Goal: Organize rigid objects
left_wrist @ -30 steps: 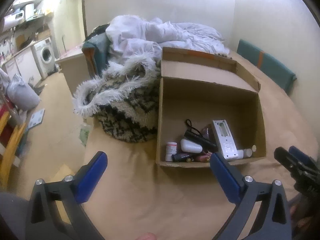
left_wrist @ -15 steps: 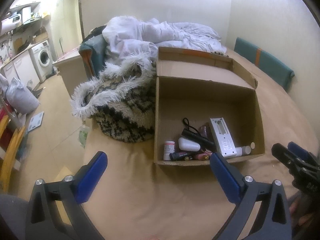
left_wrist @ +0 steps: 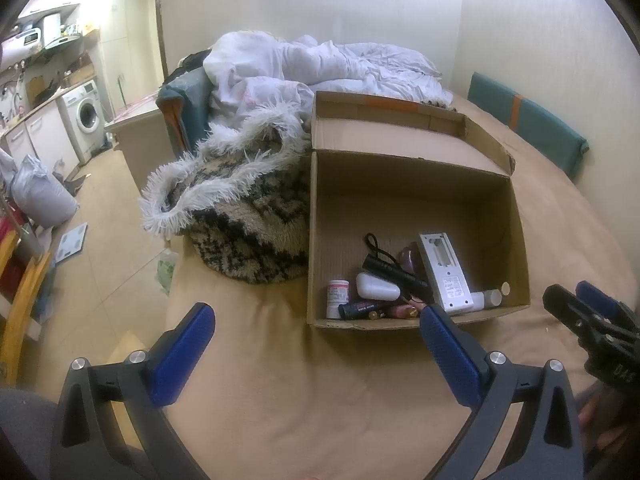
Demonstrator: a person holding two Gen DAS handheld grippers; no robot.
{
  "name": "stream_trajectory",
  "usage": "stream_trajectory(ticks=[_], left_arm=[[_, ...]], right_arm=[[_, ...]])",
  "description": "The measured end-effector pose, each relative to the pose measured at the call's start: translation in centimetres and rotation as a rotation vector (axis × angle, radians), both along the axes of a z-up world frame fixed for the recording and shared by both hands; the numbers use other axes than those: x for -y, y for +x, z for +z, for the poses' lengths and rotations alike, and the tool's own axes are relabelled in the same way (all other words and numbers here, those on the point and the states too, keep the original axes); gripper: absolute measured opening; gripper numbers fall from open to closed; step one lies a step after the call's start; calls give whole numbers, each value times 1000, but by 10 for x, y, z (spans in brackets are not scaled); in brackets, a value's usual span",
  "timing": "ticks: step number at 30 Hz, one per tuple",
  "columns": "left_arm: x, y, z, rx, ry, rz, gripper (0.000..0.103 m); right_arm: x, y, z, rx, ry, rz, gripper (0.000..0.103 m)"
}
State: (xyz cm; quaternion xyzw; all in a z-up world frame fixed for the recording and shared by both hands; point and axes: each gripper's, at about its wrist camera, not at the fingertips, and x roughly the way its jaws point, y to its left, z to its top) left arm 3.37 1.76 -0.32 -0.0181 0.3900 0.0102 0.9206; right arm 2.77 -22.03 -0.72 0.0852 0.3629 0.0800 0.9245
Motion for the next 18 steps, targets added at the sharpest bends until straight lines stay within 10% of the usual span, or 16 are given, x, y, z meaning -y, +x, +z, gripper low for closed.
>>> stream_trajectory(ticks=[18], left_arm=[[0, 0, -1, -2, -1, -1, 102]], right_arm=[[1, 1, 0, 1, 1, 7, 103]])
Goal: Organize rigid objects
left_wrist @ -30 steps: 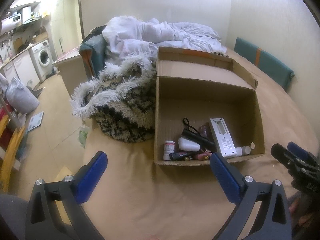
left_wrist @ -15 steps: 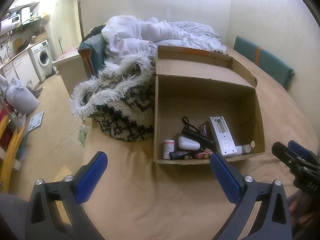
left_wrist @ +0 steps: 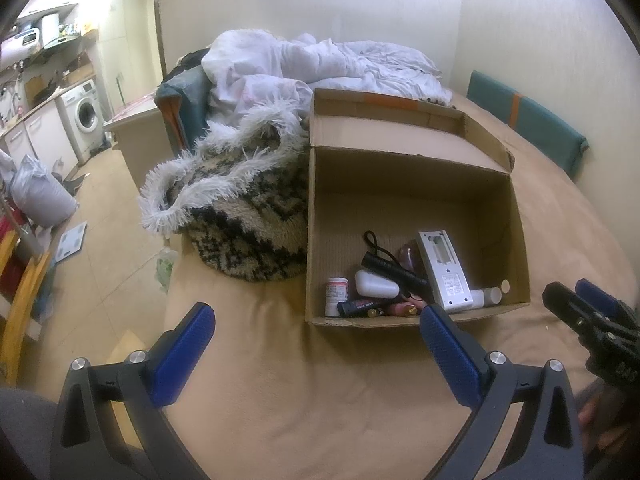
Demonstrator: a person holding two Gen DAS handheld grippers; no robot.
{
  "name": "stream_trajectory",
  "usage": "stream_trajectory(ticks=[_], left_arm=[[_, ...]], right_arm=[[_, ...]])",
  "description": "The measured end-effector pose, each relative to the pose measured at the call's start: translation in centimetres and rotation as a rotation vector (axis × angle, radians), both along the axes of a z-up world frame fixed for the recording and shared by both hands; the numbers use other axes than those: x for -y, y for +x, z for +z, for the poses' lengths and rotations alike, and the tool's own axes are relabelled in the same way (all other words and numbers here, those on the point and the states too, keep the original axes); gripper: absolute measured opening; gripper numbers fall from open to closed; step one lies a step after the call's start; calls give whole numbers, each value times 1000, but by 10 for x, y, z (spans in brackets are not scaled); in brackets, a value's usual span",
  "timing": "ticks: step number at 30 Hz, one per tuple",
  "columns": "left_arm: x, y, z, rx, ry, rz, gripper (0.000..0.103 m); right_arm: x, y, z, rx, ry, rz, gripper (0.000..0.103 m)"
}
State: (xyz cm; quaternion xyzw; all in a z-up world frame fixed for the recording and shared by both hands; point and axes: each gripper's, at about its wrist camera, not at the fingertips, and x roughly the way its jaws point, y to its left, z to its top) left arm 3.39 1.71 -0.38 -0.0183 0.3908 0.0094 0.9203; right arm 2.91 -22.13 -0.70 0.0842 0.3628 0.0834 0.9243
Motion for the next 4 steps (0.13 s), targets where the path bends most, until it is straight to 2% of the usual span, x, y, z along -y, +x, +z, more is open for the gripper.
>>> stream_trajectory(ticks=[4], left_arm=[[0, -2, -2, 1, 0, -4, 102]], right_arm=[[0, 0, 0, 0, 2, -1, 103]])
